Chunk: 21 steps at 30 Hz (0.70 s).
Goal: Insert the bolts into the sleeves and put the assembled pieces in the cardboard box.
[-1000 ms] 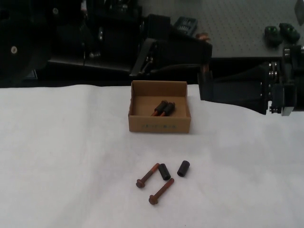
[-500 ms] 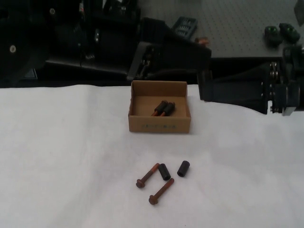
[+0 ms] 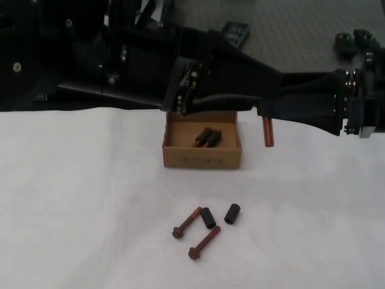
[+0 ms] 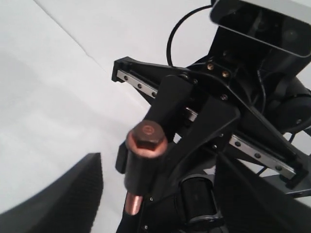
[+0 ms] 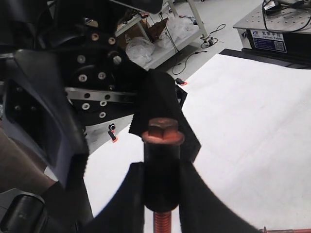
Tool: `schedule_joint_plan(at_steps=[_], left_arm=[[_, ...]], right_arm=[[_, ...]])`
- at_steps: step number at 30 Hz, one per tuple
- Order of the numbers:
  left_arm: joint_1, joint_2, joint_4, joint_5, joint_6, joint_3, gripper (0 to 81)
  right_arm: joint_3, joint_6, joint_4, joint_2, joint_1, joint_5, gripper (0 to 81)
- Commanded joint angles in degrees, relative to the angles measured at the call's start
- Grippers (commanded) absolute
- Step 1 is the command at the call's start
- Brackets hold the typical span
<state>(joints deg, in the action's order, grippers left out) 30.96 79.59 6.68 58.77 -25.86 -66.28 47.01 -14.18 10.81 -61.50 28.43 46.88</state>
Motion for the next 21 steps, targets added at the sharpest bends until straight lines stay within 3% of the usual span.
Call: schedule_joint_plan(at_steps=[1,8,14,21], left_arm=[[0.1,-0.2,-0.4,-0.9,-0.3,-0.3,48.3],[-1.7,-0.5,1.6,-2.9,0.5,-0.3,48.3],[-6.2,-4.0,16.7,-3.8,7.9,-0.3,48.3],[-6.5,-12.0,40.5,-16.4,23.5,-0.3,48.3]], right_arm=[[0.7,0.5,-0.9,0.8,-0.3,1.1,2.6],[0.7,0.5,1.1,0.8,-0.3,1.7,2.6],[0.7,2.5,0.8,-0.1,-0.3,-3.6,2.6],[2.8,-0.8,0.1,-9.9,-0.3,-4.0,2.6]])
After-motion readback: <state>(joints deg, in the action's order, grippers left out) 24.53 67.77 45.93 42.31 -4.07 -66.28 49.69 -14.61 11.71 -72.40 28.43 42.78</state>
